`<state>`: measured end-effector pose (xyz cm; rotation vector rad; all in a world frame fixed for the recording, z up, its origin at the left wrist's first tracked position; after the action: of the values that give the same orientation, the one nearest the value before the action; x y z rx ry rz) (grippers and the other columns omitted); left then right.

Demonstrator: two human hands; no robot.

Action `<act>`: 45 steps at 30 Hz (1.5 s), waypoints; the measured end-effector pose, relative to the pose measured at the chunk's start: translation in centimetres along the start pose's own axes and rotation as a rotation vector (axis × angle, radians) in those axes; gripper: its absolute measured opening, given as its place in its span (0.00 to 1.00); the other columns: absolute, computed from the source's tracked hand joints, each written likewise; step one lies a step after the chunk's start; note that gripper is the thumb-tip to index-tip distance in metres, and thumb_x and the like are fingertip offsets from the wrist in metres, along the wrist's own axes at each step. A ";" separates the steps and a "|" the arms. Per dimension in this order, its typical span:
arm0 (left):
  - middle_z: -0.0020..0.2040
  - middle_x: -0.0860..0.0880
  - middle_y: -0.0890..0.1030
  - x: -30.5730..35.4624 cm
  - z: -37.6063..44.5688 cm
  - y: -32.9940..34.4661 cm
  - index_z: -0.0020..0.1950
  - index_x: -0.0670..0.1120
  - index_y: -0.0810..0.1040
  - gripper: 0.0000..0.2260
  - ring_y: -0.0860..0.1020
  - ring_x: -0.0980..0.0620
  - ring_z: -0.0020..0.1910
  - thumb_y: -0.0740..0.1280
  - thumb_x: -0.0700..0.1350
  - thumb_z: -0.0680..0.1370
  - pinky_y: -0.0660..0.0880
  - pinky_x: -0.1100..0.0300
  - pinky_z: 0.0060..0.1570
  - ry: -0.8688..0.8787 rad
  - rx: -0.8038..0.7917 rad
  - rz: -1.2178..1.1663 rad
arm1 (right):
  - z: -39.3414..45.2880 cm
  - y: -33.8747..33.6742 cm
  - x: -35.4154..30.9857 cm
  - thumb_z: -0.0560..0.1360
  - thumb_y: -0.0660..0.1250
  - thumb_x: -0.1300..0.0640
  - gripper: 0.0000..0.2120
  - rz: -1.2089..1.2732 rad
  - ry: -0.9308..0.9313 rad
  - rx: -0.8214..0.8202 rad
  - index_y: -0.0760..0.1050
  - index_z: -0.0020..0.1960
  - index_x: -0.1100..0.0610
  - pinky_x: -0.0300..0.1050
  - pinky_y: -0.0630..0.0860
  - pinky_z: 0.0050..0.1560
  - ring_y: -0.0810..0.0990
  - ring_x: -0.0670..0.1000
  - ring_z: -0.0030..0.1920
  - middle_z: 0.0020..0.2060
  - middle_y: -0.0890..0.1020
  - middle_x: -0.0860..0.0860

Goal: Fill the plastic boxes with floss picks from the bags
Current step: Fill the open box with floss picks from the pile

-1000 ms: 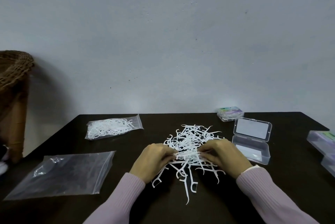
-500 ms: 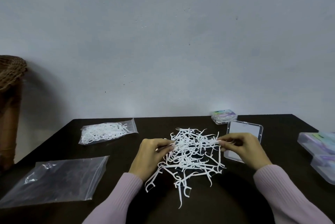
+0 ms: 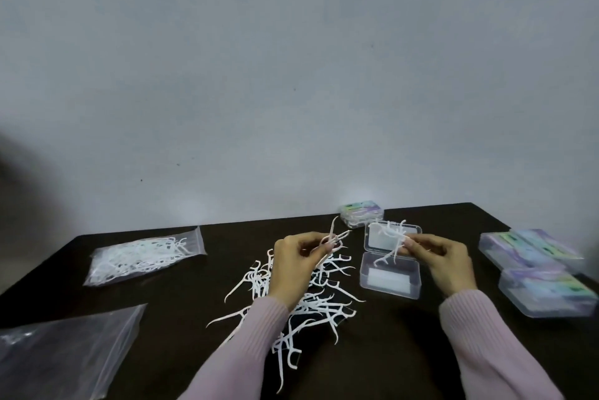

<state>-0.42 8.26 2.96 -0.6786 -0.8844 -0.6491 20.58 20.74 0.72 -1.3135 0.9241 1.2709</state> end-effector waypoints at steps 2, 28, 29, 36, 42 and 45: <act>0.40 0.54 0.85 -0.1 0.3 1.1 0.48 0.45 0.85 0.05 0.82 0.60 0.41 0.72 0.40 0.73 0.76 0.70 0.41 -0.024 0.004 -0.042 | 0.0 -0.4 0.4 0.72 0.68 0.63 0.09 -0.059 0.016 0.016 0.79 0.52 0.58 0.46 0.69 0.56 0.77 0.45 0.44 0.40 0.80 0.49; 0.49 0.53 0.84 -0.5 1.1 10.6 0.56 0.46 0.82 0.10 0.80 0.62 0.47 0.70 0.43 0.75 0.76 0.67 0.52 0.068 -0.245 0.161 | 1.1 -0.4 0.6 0.71 0.68 0.66 0.13 -0.470 -0.194 -0.090 0.75 0.50 0.50 0.33 0.74 0.45 0.77 0.42 0.44 0.45 0.77 0.46; 0.51 0.53 0.84 -0.6 1.0 10.7 0.57 0.47 0.82 0.10 0.80 0.62 0.49 0.70 0.43 0.75 0.75 0.68 0.53 0.064 -0.256 0.170 | 1.1 -0.3 0.7 0.71 0.68 0.67 0.13 -0.459 -0.186 -0.105 0.75 0.50 0.51 0.31 0.73 0.42 0.77 0.42 0.44 0.45 0.77 0.46; 0.54 0.51 0.83 -1.5 1.1 11.0 0.60 0.46 0.80 0.16 0.79 0.63 0.51 0.72 0.38 0.73 0.74 0.71 0.55 0.047 -0.278 0.147 | 1.4 -0.6 1.0 0.71 0.69 0.65 0.10 -0.454 -0.196 -0.082 0.75 0.45 0.50 0.35 0.76 0.46 0.78 0.42 0.43 0.41 0.79 0.46; 0.55 0.52 0.82 -1.5 1.0 11.5 0.62 0.48 0.78 0.21 0.79 0.62 0.54 0.72 0.35 0.71 0.74 0.67 0.58 0.080 -0.345 0.122 | 1.3 0.1 1.0 0.72 0.67 0.68 0.13 -0.446 -0.198 -0.145 0.75 0.48 0.51 0.29 0.73 0.37 0.78 0.42 0.44 0.44 0.78 0.46; 0.53 0.54 0.82 -1.0 1.5 10.7 0.60 0.48 0.79 0.18 0.79 0.64 0.53 0.71 0.35 0.72 0.73 0.72 0.53 0.102 -0.315 0.120 | 1.2 0.0 0.8 0.72 0.69 0.65 0.11 -0.484 -0.227 -0.130 0.76 0.45 0.49 0.31 0.74 0.41 0.78 0.42 0.44 0.43 0.79 0.45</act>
<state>6.35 16.25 0.02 -0.9647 -0.6472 -0.7157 20.51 22.04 0.08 -1.3560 0.3378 1.0782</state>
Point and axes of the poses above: each hand's wrist, its own z-axis towards the middle knuckle, its own y-axis out of the palm, x = y × z, the point moved 8 cm from there along z, towards the middle knuckle
